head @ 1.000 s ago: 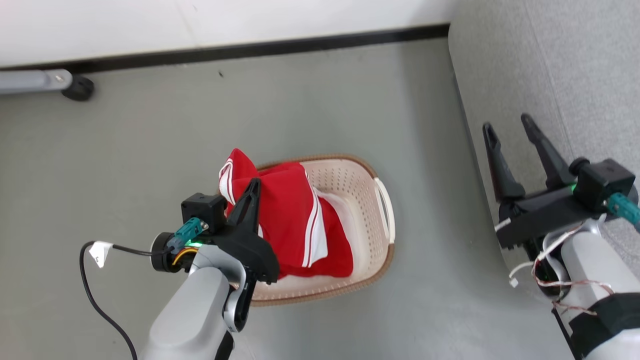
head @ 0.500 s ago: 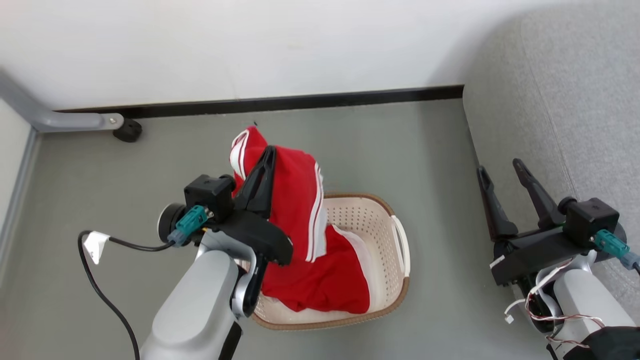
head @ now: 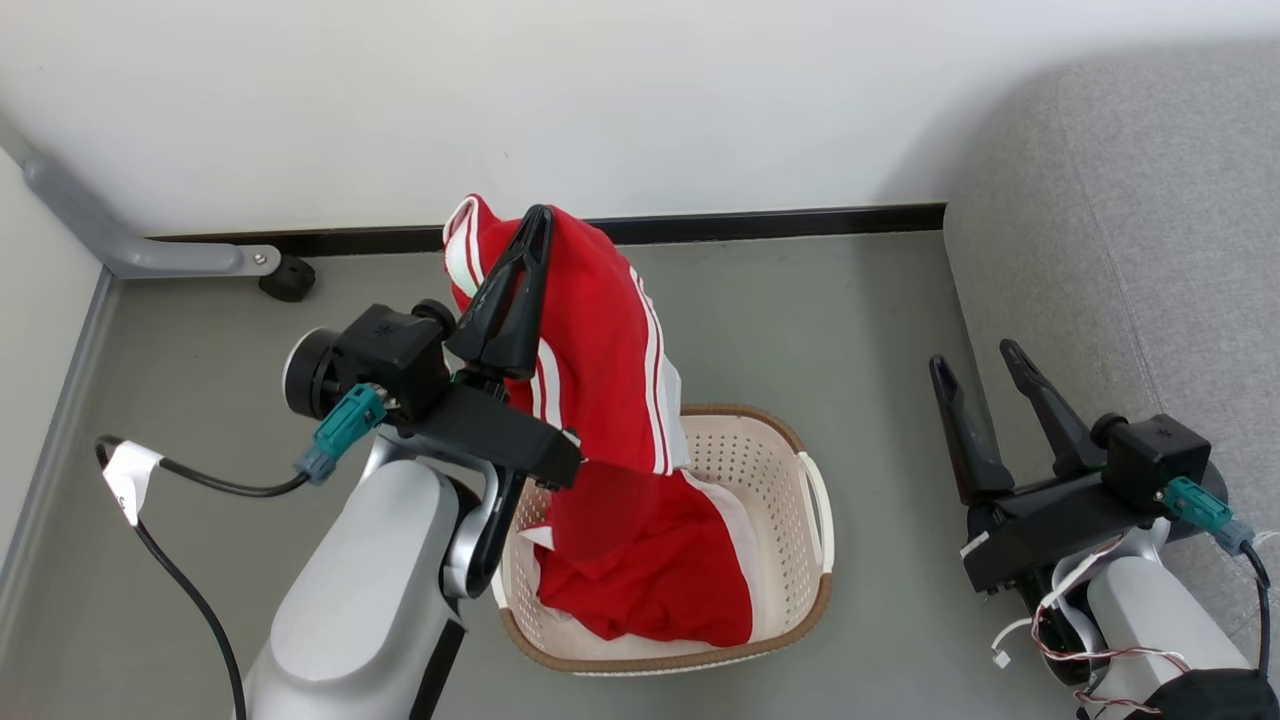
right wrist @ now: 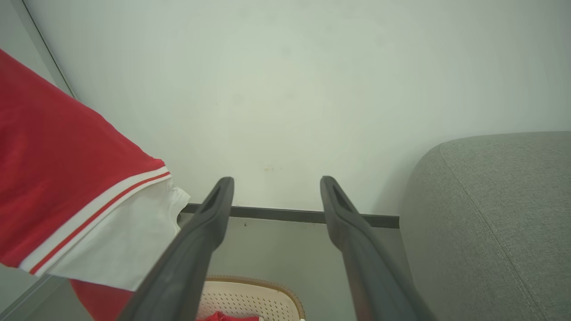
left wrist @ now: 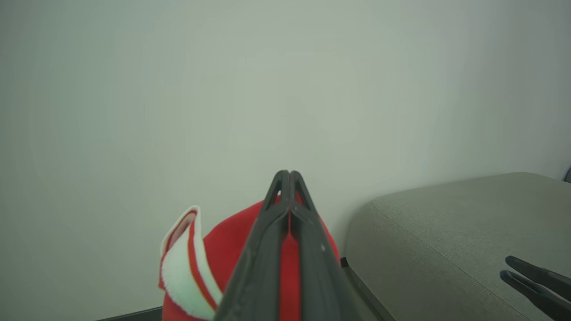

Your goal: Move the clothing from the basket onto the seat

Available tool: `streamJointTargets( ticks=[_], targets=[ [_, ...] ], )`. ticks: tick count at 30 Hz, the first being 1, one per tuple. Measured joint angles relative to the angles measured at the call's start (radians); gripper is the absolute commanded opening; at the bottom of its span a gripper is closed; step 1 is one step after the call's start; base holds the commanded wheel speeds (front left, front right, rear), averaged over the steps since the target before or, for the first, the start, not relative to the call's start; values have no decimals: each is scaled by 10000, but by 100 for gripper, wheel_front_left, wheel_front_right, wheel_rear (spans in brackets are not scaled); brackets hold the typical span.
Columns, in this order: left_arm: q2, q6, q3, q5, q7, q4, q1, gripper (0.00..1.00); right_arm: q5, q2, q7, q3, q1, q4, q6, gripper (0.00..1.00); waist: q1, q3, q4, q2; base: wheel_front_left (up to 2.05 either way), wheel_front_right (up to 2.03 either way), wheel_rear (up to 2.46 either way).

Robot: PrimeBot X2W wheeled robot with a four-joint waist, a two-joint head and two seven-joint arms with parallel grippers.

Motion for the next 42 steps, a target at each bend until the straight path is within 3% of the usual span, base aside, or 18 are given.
streamJointTargets(
  ticks=[12,30,42],
  targets=[
    [40,-90,50,305,0,-715,-6,0,-33,33,2,610,54,-31,0,100,0,-50,74,0,0,0,0],
    [-198,-178,-211,560,0,-1114,-161,0,-109,-96,0,4606,-1257,-656,8,100,0,80,384,0,0,0,0],
    [-291,-259,-472,602,0,-1231,-370,0,-199,286,0,5653,-2204,554,10,100,0,261,692,0,0,0,0]
  ],
)
